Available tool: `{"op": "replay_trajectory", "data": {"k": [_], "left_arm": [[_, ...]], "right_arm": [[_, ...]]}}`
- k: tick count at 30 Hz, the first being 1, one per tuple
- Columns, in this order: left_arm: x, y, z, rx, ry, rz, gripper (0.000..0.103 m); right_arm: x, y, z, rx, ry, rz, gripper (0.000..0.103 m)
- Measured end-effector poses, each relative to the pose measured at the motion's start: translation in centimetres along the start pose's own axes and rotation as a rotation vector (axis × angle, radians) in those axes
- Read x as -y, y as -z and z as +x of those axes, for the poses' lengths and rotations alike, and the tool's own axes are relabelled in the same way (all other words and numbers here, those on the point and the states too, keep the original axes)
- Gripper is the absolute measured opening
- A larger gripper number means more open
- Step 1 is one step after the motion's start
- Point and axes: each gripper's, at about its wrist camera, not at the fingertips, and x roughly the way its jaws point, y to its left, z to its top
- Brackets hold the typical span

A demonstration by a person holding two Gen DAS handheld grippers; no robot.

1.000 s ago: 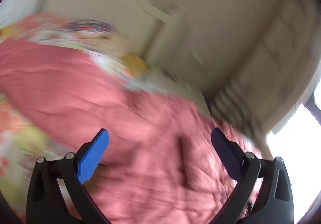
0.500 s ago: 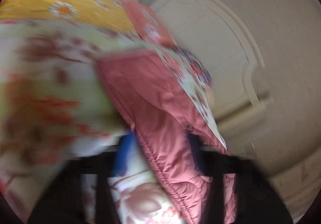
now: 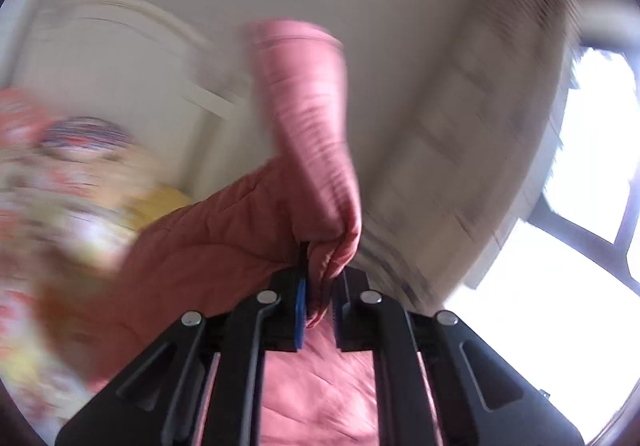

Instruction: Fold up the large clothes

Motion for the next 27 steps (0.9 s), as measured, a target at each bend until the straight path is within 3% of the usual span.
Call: {"op": "replay_trajectory", "data": {"k": [3, 5, 8, 9, 10, 13, 14, 16, 18, 21, 23, 27], "left_arm": [[5.4, 6.0, 6.7, -0.2, 0.046, 0.132, 0.029], [6.9, 10.1, 10.6, -0.368, 0.05, 0.186, 0.055], [7.0, 13.6, 12.6, -0.523, 0.02, 0.216, 0.064], [6.6, 13.6, 12.0, -0.532, 0.024, 0.213, 0.066], [6.1, 12.9, 11.1, -0.512, 0.031, 0.211, 0.075], [3.6, 10.3, 5.1, -0.33, -0.006, 0.185, 0.099], [2.1, 9.1, 3.3, -0.262, -0.028, 0.169, 0.101], [-0.3, 8.2, 0.6, -0.195, -0.156, 0.144, 0.101], [-4.2, 7.8, -0.1, -0.207, -0.332, 0.08, 0.1], [-8.9, 8.8, -1.1, -0.25, -0.51, -0.035, 0.096], [-11.0, 9.4, -1.8, -0.263, -0.555, -0.099, 0.095], [-12.6, 10.7, -1.6, -0.263, -0.594, -0.157, 0.095]], "right_arm": [[1.7, -0.3, -0.9, 0.074, 0.032, 0.077, 0.098], [2.7, -0.4, -1.2, 0.096, 0.047, 0.123, 0.098], [4.0, -1.0, -1.2, 0.096, 0.051, 0.17, 0.098], [4.2, -1.0, -1.0, 0.089, 0.049, 0.173, 0.098], [4.2, -1.0, -0.8, 0.079, 0.045, 0.173, 0.098], [4.1, -1.1, -0.6, 0.064, 0.031, 0.161, 0.098], [3.9, -0.9, -0.7, 0.061, 0.025, 0.156, 0.098], [3.5, -0.3, -0.9, 0.054, 0.009, 0.145, 0.098], [3.2, -0.2, -0.7, 0.035, -0.013, 0.134, 0.098], [2.6, -0.1, -0.3, 0.006, -0.032, 0.11, 0.098], [1.7, -0.4, -0.3, -0.022, -0.048, 0.091, 0.098], [-1.8, -1.7, 1.1, -0.187, -0.106, 0.002, 0.098]]}}
